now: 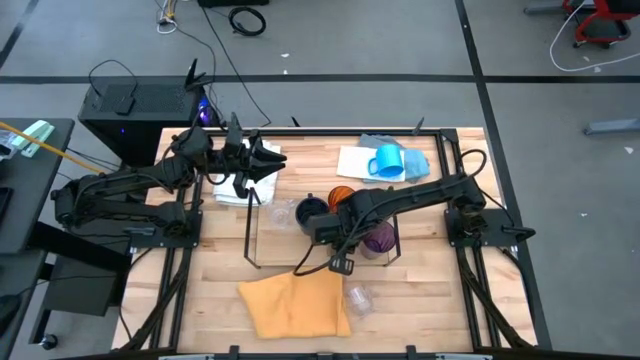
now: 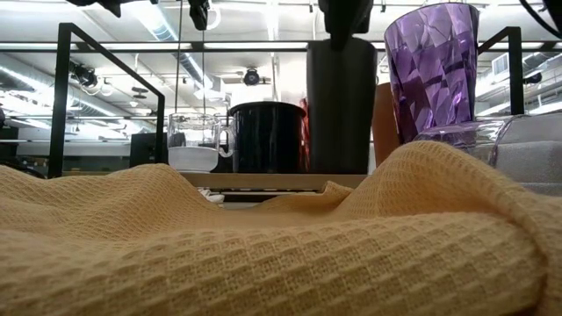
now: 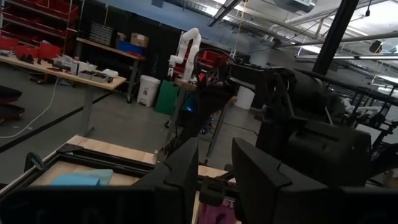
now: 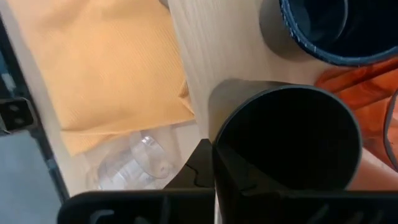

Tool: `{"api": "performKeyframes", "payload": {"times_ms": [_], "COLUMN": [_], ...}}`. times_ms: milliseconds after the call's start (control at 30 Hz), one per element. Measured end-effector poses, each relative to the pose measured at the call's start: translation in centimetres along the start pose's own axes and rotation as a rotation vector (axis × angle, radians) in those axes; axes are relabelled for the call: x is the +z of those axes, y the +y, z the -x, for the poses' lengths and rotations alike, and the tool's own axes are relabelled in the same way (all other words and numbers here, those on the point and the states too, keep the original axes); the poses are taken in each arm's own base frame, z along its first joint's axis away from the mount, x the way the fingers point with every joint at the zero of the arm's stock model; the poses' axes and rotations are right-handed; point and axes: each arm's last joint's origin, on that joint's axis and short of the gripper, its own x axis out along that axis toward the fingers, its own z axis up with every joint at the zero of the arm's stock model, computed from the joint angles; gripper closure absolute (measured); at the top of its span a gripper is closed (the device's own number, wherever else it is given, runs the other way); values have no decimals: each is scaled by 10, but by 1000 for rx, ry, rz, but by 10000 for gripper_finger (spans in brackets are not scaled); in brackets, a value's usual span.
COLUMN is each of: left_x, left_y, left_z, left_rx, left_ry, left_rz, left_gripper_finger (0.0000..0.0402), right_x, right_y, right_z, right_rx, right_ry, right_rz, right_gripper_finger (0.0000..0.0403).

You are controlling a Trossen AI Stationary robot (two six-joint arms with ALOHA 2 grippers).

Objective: Stack small to large cups/mugs on shelf
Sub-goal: Put the black cup on the shelf aligned with the orange cup

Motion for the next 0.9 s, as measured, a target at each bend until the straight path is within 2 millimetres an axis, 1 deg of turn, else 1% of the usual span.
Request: {"api": "performKeyframes", "payload": {"times_ms": [100,367,500,667,900], "left_x": [0,0,0,0,0], "left_y": [0,0,0,0,0], "left_z": [0,0,0,0,0], "left_rx": [0,-6,-6,-7,-7], "left_ry": [0,2,2,2,2], "left_rz": [0,1,0,0,0], "left_gripper_finger": [297,296,296,296,297], "right_x": [1,1,0,0,0], "right_y": [1,1,2,2,2], "right_z": [-5,-3,-3,-2,-2], "right_rx": [-5,18,56,63,68], "right_ry": [10,18,37,40,42], "right_rz": [8,10,19,20,18], "right_gripper_finger": [403,400,377,345,324]}}
